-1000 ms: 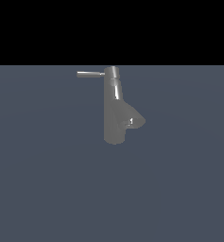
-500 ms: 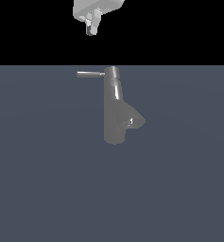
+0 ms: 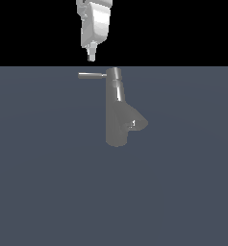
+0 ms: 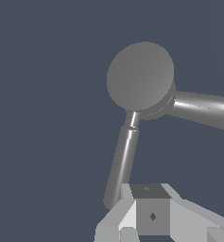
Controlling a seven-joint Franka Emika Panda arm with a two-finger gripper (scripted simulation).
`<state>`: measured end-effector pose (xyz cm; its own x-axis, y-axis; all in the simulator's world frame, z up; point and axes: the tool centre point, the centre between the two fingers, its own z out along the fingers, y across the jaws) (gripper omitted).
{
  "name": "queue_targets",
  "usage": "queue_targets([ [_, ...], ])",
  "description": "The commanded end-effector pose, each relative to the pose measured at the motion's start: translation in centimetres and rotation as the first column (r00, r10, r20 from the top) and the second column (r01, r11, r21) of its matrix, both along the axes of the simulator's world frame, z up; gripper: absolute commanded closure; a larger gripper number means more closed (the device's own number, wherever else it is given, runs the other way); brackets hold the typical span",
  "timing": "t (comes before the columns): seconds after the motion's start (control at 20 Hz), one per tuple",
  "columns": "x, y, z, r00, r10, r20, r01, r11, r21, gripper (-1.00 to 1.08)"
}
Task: Turn on the faucet by rotating a designated handle.
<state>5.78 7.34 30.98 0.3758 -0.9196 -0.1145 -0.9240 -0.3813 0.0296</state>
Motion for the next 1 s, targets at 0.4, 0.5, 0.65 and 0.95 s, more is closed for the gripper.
queue_targets([
  [0.4, 3.1, 1.5, -3.9, 0.988, -0.156, 0.021, 0.157, 0.984, -0.088, 1.08],
  [0.5, 3.3, 1.6, -4.3, 0.985, -0.169, 0.025, 0.171, 0.980, -0.098, 1.08],
  [0.65, 3.6, 1.8, -4.7, 0.983, -0.182, 0.029, 0.184, 0.977, -0.107, 1.08],
  [0.95, 3.7, 1.8, -4.7, 0.981, -0.189, 0.033, 0.191, 0.976, -0.106, 1.08],
])
